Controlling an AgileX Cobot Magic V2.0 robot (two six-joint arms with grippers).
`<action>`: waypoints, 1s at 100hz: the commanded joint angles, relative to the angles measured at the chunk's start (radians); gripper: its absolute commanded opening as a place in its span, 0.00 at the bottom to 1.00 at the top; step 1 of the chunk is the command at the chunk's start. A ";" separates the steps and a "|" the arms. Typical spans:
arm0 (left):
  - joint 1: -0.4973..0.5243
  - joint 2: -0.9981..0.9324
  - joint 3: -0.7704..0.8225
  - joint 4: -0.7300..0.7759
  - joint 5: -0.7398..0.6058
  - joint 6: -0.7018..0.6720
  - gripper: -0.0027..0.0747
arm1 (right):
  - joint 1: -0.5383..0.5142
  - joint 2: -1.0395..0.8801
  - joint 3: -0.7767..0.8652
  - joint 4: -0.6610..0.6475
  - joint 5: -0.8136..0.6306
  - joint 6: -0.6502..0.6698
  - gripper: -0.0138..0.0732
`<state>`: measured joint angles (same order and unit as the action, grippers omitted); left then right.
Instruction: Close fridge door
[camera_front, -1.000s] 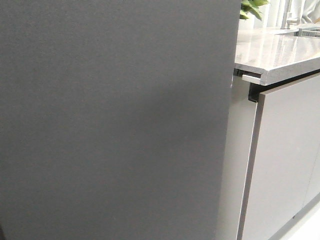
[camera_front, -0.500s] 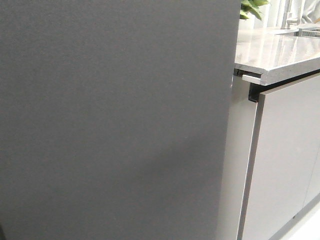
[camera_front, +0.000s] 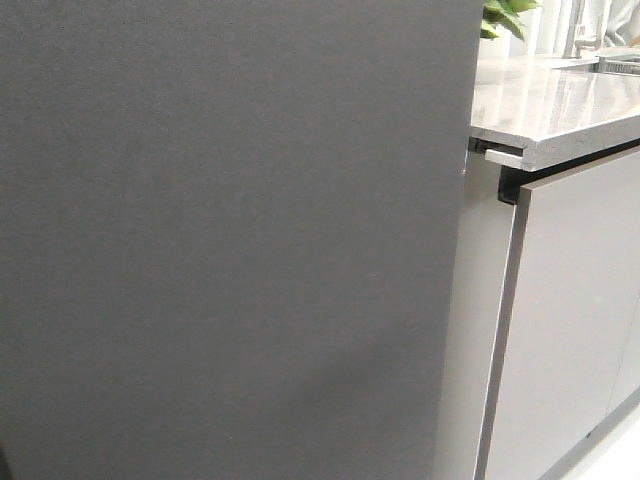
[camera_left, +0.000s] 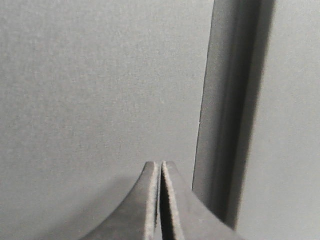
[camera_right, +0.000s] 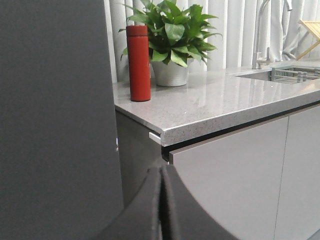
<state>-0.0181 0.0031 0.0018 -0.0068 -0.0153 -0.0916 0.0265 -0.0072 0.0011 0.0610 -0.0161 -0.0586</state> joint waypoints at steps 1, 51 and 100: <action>-0.005 0.019 0.028 -0.002 -0.077 -0.003 0.01 | 0.018 -0.013 -0.012 -0.029 -0.092 0.002 0.07; -0.005 0.019 0.028 -0.002 -0.077 -0.003 0.01 | 0.054 -0.013 0.022 -0.038 -0.131 0.002 0.07; -0.005 0.019 0.028 -0.002 -0.077 -0.003 0.01 | 0.054 -0.013 0.022 -0.038 -0.131 0.002 0.07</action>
<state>-0.0181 0.0031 0.0018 -0.0068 -0.0153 -0.0916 0.0787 -0.0072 0.0102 0.0353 -0.0623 -0.0586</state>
